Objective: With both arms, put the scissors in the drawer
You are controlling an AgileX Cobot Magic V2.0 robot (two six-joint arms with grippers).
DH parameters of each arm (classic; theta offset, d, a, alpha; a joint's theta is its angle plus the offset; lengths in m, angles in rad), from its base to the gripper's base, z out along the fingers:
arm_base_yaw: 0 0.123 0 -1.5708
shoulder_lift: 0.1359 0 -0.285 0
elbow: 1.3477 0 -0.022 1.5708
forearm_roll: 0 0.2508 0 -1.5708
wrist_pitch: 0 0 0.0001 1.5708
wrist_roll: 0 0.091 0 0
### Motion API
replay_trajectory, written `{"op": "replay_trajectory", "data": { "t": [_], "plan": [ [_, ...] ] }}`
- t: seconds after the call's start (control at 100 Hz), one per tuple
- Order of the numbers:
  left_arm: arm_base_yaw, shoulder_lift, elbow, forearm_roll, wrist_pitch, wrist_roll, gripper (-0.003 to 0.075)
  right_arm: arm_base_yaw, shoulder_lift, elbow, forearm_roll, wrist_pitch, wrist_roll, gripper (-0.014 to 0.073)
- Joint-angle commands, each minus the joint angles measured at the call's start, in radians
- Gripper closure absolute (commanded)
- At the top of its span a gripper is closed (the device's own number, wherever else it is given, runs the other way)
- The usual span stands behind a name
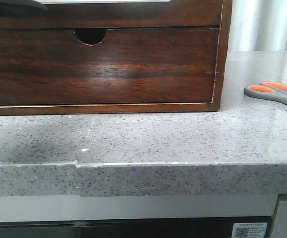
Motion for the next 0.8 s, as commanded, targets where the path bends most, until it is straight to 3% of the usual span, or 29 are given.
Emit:
{"op": "replay_trajectory", "data": {
  "t": [0.0,0.24,0.79],
  "plan": [
    [-0.008,-0.002,-0.037,-0.012,-0.015,-0.003,0.0419,0.000,0.018,-0.034,0.004,-0.076,-0.007,0.0635],
    [-0.008,0.000,-0.037,0.019,-0.010,-0.003,0.0743,0.000,0.018,-0.034,0.004,-0.076,-0.007,0.0635],
    [-0.009,-0.036,-0.037,0.024,-0.017,-0.003,0.0742,0.000,0.018,-0.034,0.004,-0.076,-0.007,0.0635]
  ]
}}
